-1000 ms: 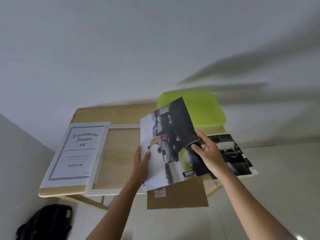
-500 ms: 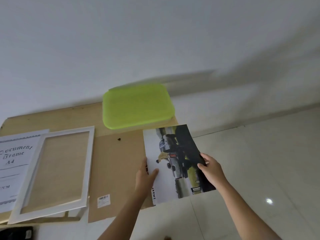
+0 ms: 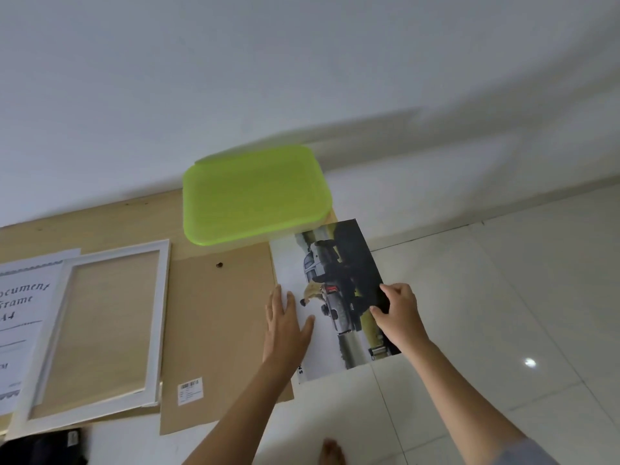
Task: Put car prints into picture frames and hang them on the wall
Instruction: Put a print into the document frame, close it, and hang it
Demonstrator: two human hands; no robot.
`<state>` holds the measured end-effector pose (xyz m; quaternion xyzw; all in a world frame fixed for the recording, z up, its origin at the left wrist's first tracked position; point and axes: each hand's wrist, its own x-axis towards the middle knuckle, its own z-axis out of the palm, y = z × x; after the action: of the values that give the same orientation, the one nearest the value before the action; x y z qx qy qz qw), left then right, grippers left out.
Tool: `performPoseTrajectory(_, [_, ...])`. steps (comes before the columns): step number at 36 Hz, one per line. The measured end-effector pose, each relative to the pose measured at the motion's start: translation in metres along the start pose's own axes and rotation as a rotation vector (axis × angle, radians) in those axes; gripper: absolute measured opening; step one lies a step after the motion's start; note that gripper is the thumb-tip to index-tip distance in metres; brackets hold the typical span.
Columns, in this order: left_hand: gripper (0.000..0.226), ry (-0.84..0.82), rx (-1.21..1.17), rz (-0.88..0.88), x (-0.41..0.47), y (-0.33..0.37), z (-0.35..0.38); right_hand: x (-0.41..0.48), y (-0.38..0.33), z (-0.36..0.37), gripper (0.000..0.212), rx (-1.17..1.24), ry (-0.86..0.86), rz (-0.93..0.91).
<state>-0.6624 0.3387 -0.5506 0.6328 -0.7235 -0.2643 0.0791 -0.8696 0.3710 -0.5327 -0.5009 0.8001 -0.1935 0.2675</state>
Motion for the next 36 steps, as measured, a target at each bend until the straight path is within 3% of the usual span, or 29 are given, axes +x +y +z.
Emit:
performPoseTrajectory(7, [0.064,-0.105,0.203,0.198,0.004,-0.004,0.003,-0.002,-0.015,0.023,0.047,-0.176,-0.015,-0.201])
performPoseTrajectory(14, [0.064,-0.181,0.245,0.253,0.009,-0.013,-0.012,-0.005,-0.033,0.025,0.047,-0.231,-0.02,-0.146])
performPoseTrajectory(22, [0.058,0.004,0.135,0.238,0.006,-0.068,-0.08,-0.012,-0.121,0.043,0.04,-0.119,0.006,-0.221])
performPoseTrajectory(26, [0.058,0.08,0.038,0.133,-0.002,-0.133,-0.136,-0.022,-0.196,0.081,0.043,-0.114,-0.023,-0.296])
performPoseTrajectory(31, [0.056,0.182,-0.189,-0.122,-0.023,-0.242,-0.205,-0.048,-0.295,0.149,0.044,-0.072,-0.1,-0.386])
performPoseTrajectory(36, [0.059,0.282,-0.224,-0.331,-0.054,-0.36,-0.249,-0.085,-0.375,0.231,0.043,-0.044,-0.19,-0.495])
